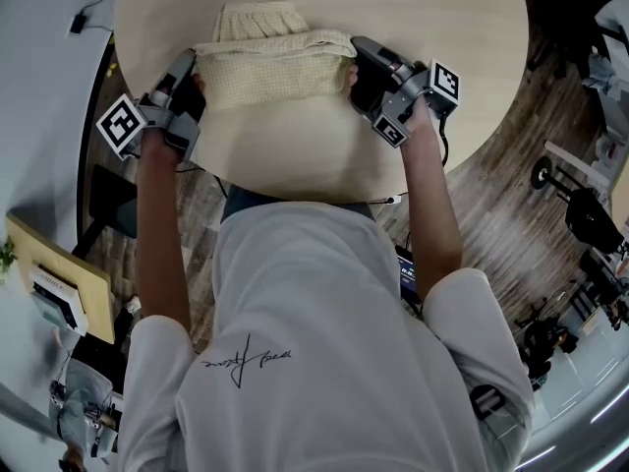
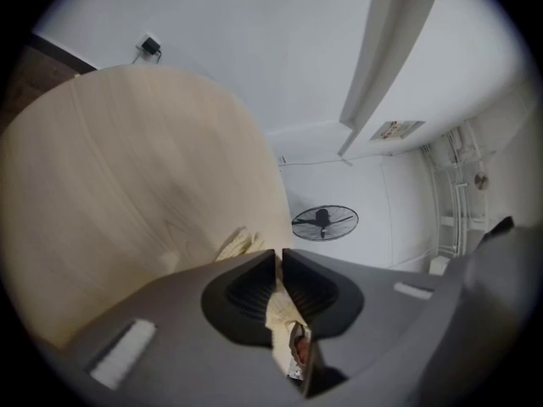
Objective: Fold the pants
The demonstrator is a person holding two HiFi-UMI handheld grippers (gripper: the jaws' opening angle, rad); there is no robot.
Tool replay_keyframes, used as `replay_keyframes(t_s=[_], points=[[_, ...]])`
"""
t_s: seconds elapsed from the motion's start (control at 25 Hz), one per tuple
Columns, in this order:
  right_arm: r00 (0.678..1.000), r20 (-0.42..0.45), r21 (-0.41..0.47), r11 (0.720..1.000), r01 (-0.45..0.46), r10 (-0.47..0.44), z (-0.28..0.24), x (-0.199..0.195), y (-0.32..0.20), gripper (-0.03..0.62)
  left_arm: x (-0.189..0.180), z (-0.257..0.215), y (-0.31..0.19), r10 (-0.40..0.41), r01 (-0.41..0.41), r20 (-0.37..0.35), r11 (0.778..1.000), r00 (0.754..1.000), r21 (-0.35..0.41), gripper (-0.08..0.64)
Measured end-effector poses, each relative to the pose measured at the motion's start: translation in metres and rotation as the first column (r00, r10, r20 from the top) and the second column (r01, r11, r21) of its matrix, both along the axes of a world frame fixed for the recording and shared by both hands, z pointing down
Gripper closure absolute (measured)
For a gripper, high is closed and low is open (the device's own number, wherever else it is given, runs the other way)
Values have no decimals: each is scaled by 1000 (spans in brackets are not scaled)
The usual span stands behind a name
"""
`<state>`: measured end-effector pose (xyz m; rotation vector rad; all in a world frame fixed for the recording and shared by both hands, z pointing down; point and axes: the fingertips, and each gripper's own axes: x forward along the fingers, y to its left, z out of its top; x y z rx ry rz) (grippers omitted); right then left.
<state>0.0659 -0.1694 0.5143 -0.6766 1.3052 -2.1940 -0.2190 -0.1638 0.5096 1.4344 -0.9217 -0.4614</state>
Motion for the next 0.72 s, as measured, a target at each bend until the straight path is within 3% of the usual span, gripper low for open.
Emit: replay_keyframes(t_s=[0.32, 0.52, 0.72], points=[[993, 28, -11, 994, -112, 112, 4, -4, -26, 541, -10, 7, -22, -112, 111, -67, 994, 991, -23, 477], [979, 47, 25, 979, -201, 200, -1, 4, -46, 502, -22, 3, -33, -159, 162, -113, 987, 981, 12, 472], [981, 6, 92, 977, -195, 195, -12, 8, -51, 503, -28, -6, -33, -146, 149, -86, 988, 986, 42, 456]])
